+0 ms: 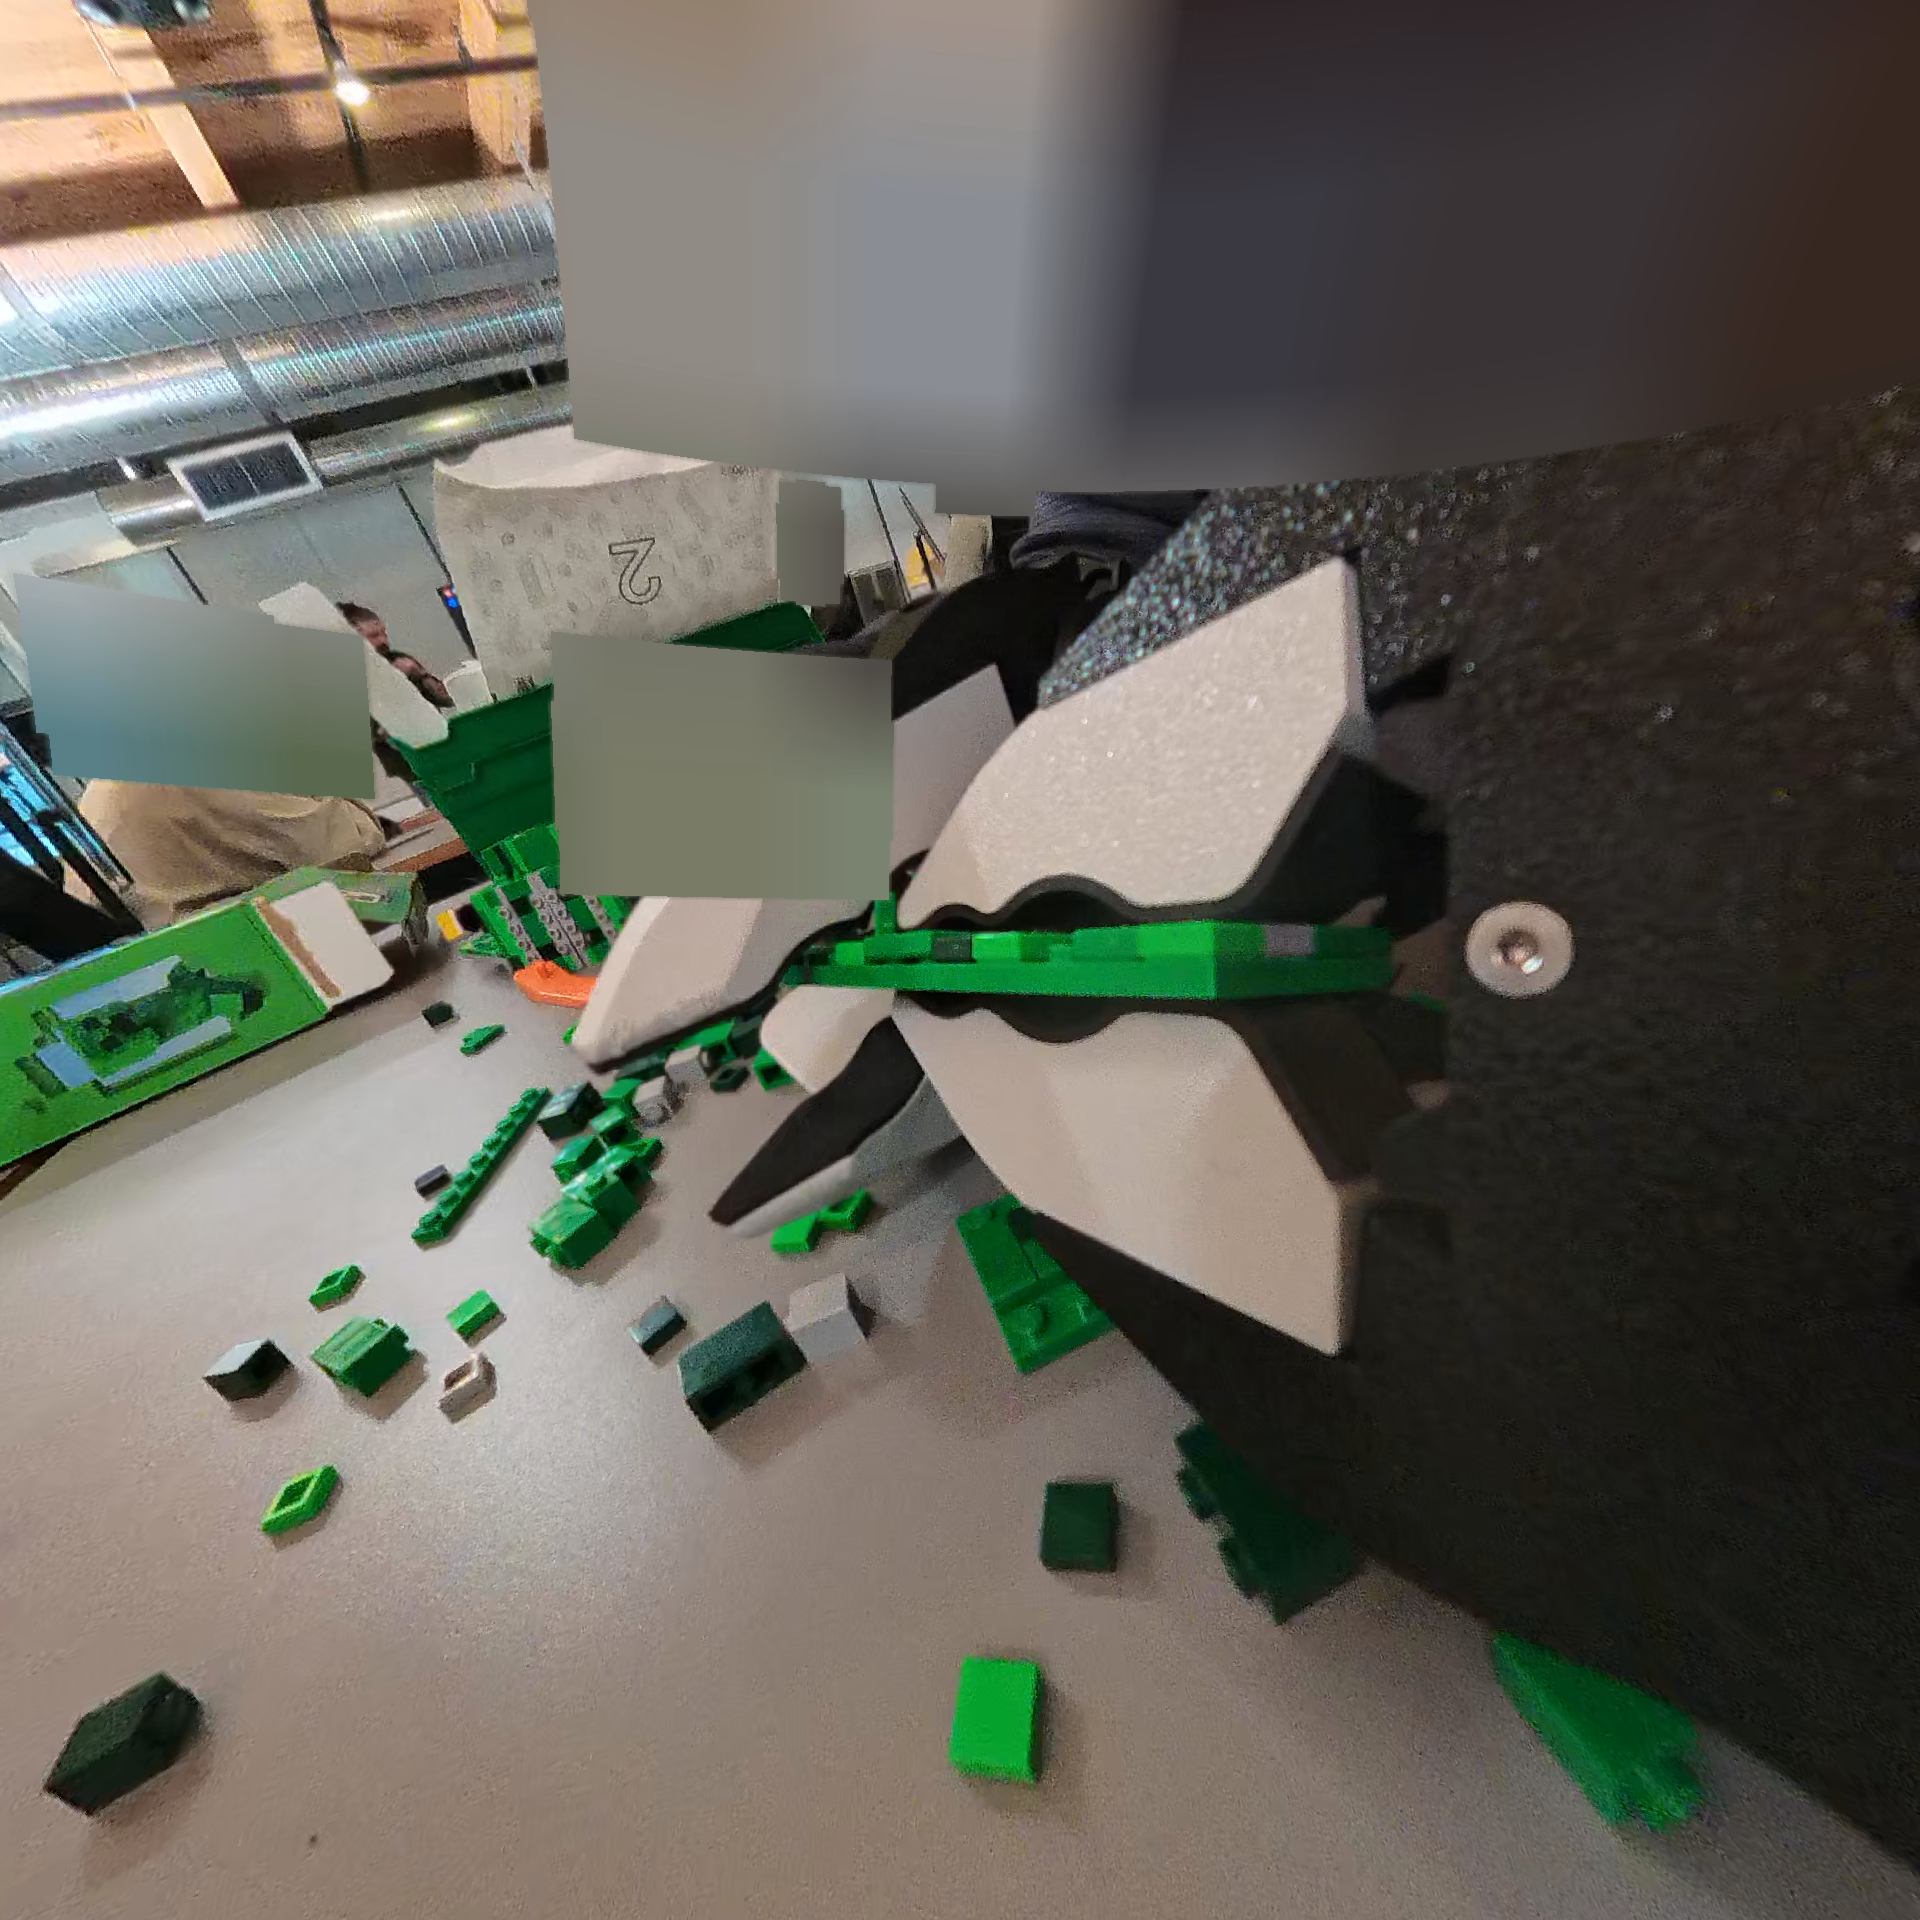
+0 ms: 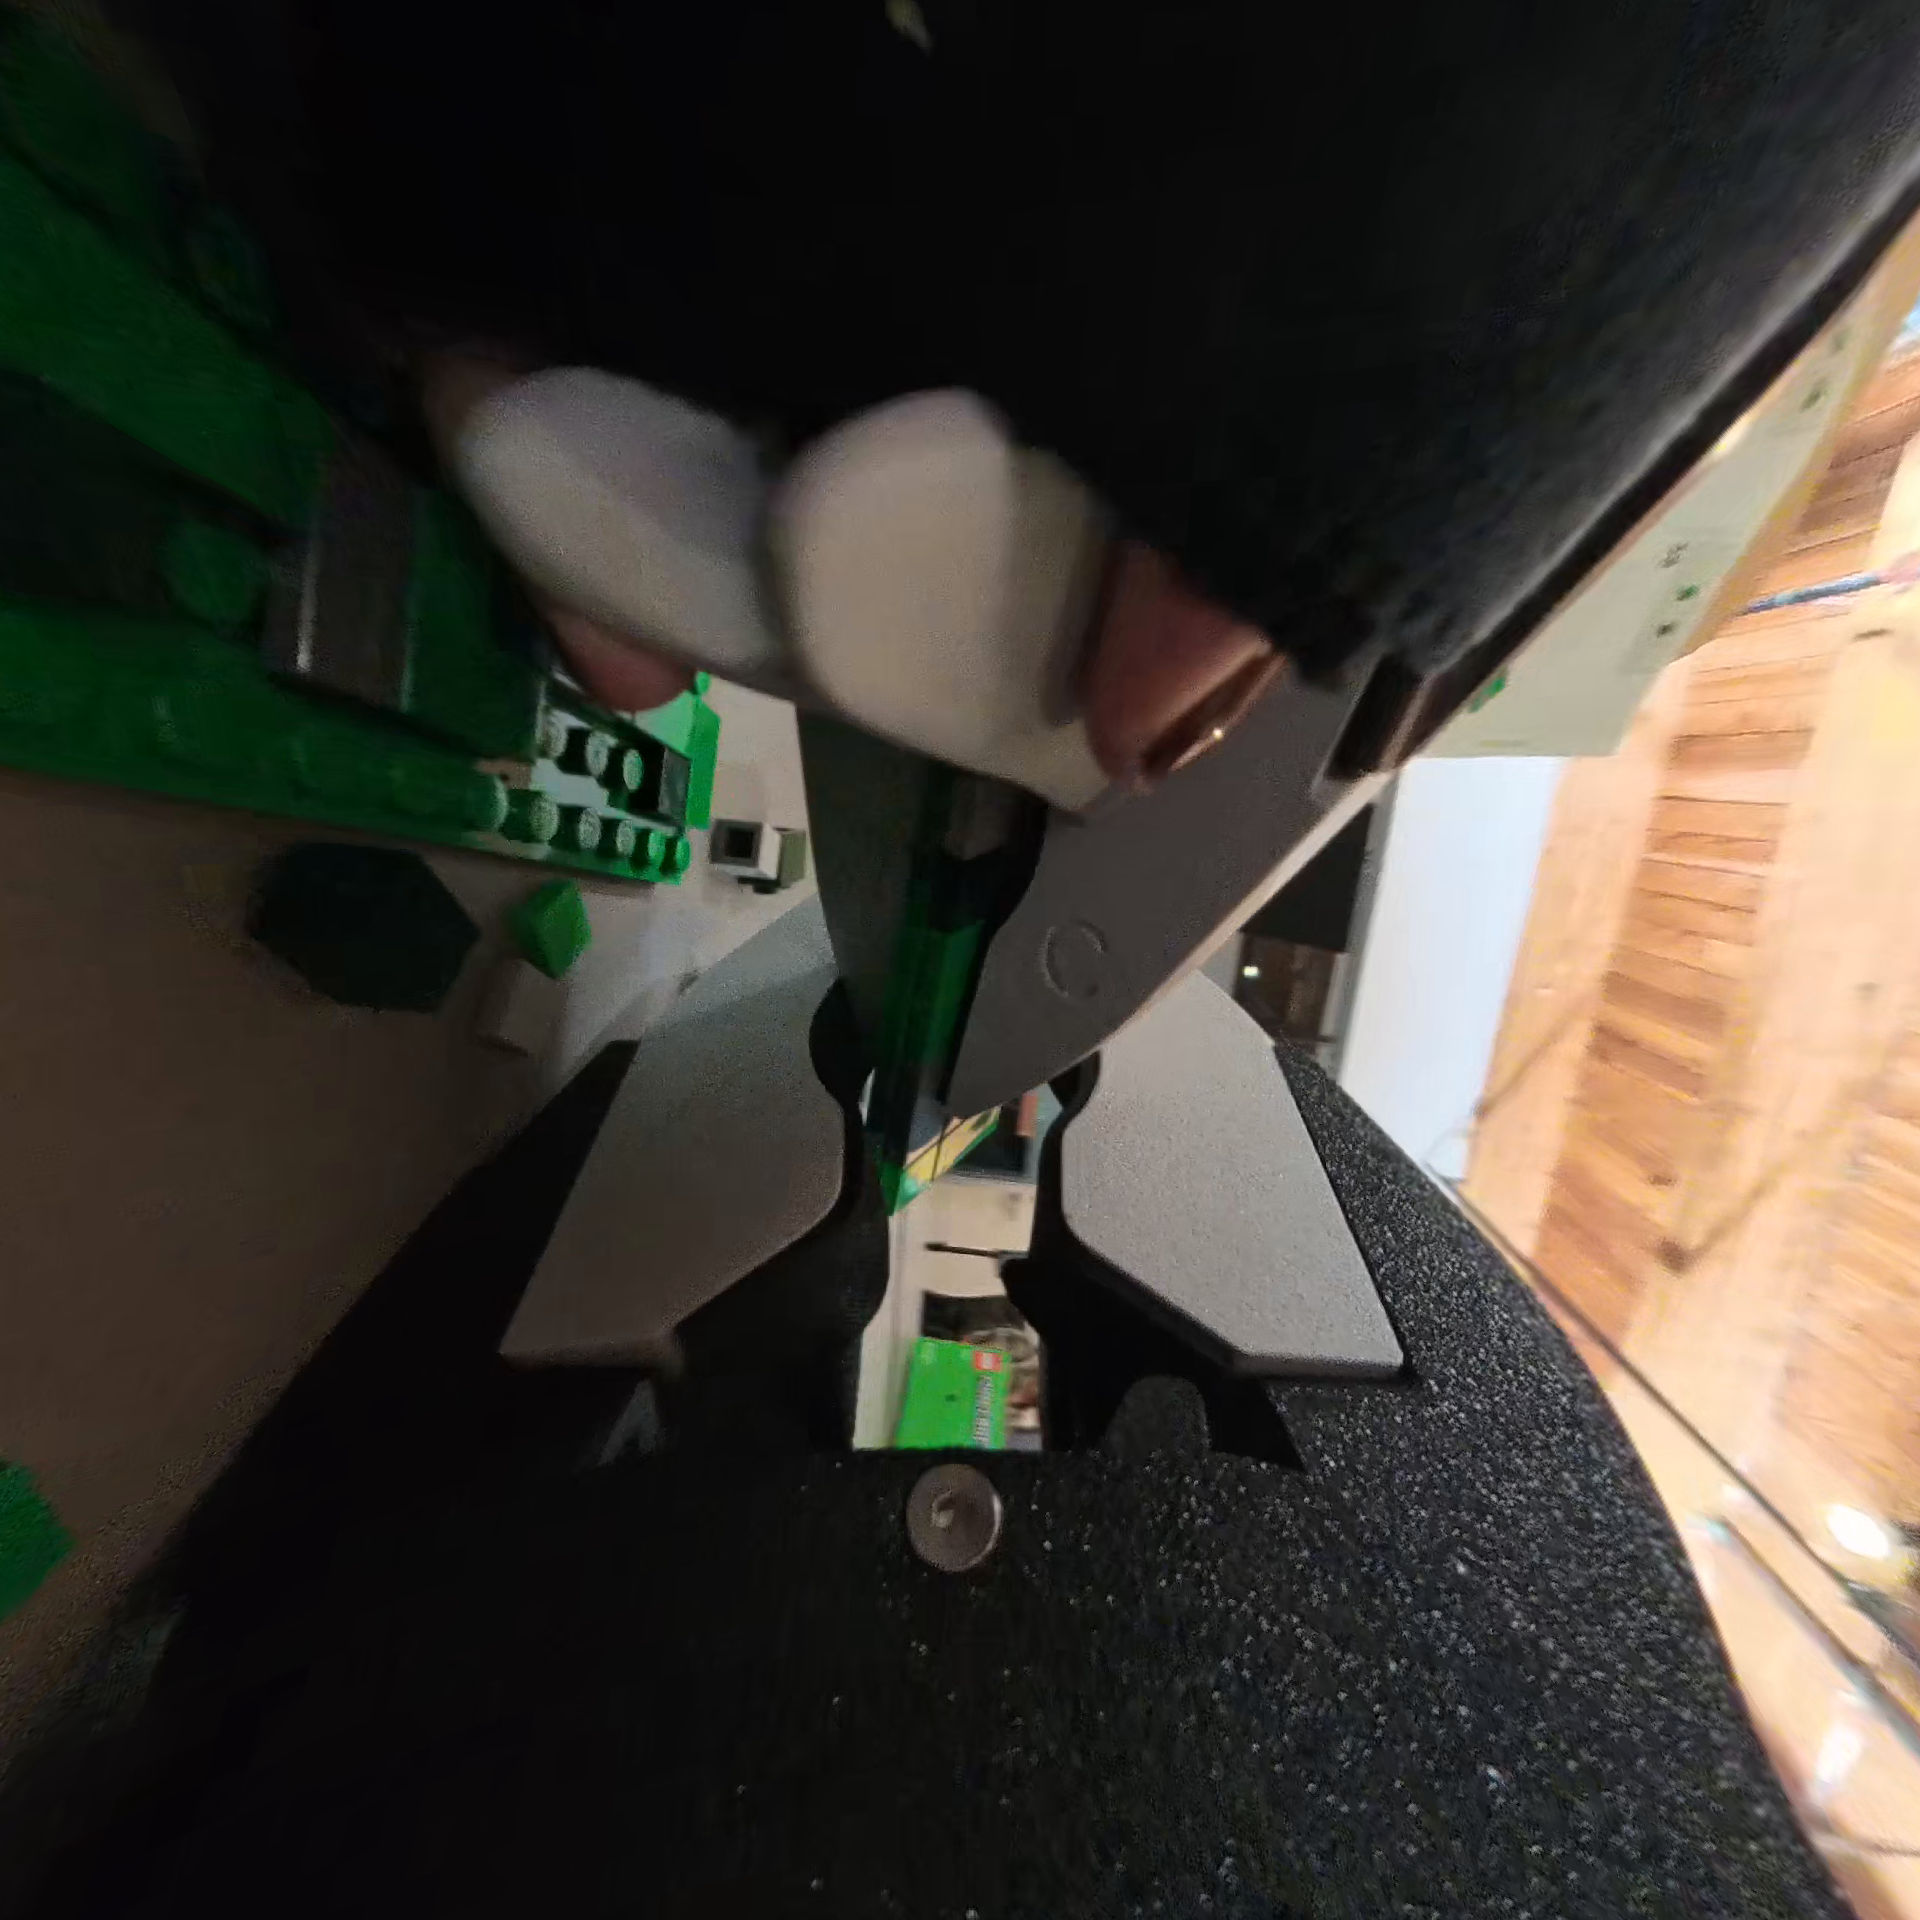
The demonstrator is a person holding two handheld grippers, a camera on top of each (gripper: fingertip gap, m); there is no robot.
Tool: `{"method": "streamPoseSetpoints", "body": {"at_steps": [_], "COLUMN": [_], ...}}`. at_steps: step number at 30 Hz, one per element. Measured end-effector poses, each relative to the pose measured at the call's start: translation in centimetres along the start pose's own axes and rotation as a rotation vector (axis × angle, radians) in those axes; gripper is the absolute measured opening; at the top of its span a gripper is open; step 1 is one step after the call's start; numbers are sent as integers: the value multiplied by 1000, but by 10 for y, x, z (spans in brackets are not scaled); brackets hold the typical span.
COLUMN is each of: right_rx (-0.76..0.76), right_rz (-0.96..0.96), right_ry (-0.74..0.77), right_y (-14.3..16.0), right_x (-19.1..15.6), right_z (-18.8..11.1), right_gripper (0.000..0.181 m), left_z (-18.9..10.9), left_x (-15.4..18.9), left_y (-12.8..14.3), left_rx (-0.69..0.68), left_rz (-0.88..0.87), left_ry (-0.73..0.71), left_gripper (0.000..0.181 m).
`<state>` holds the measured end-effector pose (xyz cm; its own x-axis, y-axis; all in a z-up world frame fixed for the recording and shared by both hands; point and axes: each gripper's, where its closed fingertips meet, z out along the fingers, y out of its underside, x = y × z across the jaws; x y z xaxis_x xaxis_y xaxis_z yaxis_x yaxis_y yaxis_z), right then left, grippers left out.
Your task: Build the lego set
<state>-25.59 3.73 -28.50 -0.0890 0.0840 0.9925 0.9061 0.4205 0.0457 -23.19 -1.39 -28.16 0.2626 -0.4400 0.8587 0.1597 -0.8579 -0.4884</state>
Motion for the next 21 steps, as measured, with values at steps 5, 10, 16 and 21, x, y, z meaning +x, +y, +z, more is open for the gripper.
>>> {"method": "streamPoseSetpoints", "body": {"at_steps": [5,10,16,21], "right_rx": [24,168,284,220], "right_rz": [64,106,184,108], "right_ry": [-83,-268,-469,-452], "right_y": [0,-7,-21,-11], "right_x": [-8,-18,-20,-22], "right_z": [1,-6,-22,-19], "right_gripper": [29,36,47,42], "left_z": [2,3,4,5], "left_x": [-3,-7,-6,1], "left_y": [1,3,4,6], "left_rx": [-3,-16,-22,-25], "left_rz": [48,101,125,170], "left_ry": [-52,-109,-111,-80], "left_gripper": [7,5,5,5]}}
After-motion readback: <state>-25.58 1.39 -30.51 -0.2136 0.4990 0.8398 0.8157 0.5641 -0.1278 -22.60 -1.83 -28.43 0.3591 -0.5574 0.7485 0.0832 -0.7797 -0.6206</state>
